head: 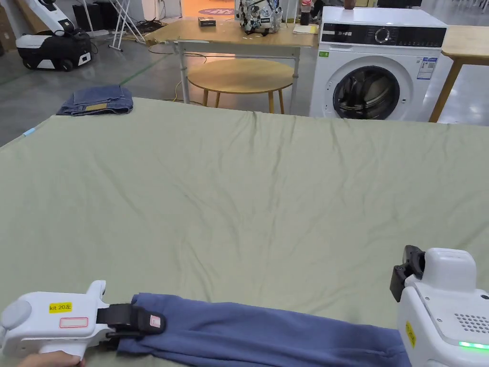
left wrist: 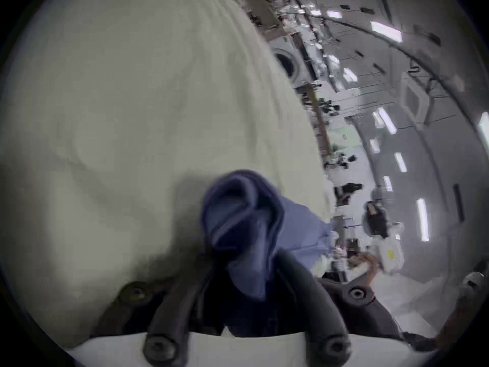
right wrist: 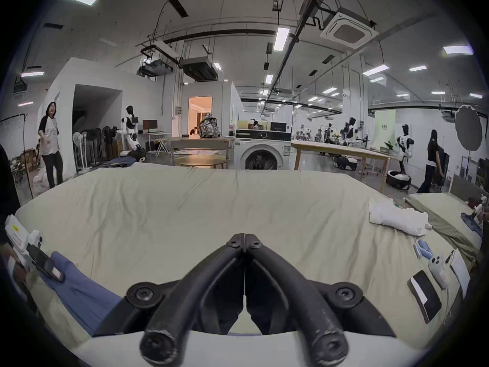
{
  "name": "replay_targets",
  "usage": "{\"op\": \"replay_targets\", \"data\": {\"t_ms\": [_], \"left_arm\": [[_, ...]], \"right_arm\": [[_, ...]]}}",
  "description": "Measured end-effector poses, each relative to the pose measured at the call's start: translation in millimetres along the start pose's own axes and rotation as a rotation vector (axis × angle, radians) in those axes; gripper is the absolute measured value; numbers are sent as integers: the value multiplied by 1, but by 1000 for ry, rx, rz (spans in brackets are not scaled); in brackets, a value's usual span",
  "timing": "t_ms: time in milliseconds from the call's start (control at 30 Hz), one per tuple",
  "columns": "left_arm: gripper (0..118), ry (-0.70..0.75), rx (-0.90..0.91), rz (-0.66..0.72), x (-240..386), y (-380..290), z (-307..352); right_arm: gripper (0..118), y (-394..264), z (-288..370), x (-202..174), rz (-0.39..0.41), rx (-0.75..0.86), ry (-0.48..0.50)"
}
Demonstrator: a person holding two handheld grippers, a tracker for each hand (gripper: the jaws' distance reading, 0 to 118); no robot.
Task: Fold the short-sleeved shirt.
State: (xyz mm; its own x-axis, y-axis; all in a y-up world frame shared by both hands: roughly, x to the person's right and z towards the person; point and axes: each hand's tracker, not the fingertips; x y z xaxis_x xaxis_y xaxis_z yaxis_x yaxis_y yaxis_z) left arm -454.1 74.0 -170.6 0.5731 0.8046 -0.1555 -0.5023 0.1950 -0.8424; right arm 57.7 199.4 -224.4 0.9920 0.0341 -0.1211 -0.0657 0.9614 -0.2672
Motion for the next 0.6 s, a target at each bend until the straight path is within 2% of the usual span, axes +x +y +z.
{"op": "replay_targets", "data": {"t_ms": [33, 67, 100, 233, 367, 600], "left_arm": [[7, 26, 4, 9, -22, 7, -3], [6, -57, 29, 37, -24, 6, -1], [6, -55, 47, 36, -24, 6, 2], [5, 27, 83, -62, 7, -5, 14], [4, 15, 147, -91, 36, -10, 38], [4, 234, 216, -144, 53, 9, 92]], "right_arm": [[0, 0, 0, 0, 0, -3, 3], [0, 0, -1, -1, 4, -5, 5], [0, 0, -1, -1, 9, -8, 6], [0, 0, -1, 0, 21, -10, 10], [0, 1, -2, 3, 24, -15, 9], [0, 4, 0, 4, 27, -11, 11]]}}
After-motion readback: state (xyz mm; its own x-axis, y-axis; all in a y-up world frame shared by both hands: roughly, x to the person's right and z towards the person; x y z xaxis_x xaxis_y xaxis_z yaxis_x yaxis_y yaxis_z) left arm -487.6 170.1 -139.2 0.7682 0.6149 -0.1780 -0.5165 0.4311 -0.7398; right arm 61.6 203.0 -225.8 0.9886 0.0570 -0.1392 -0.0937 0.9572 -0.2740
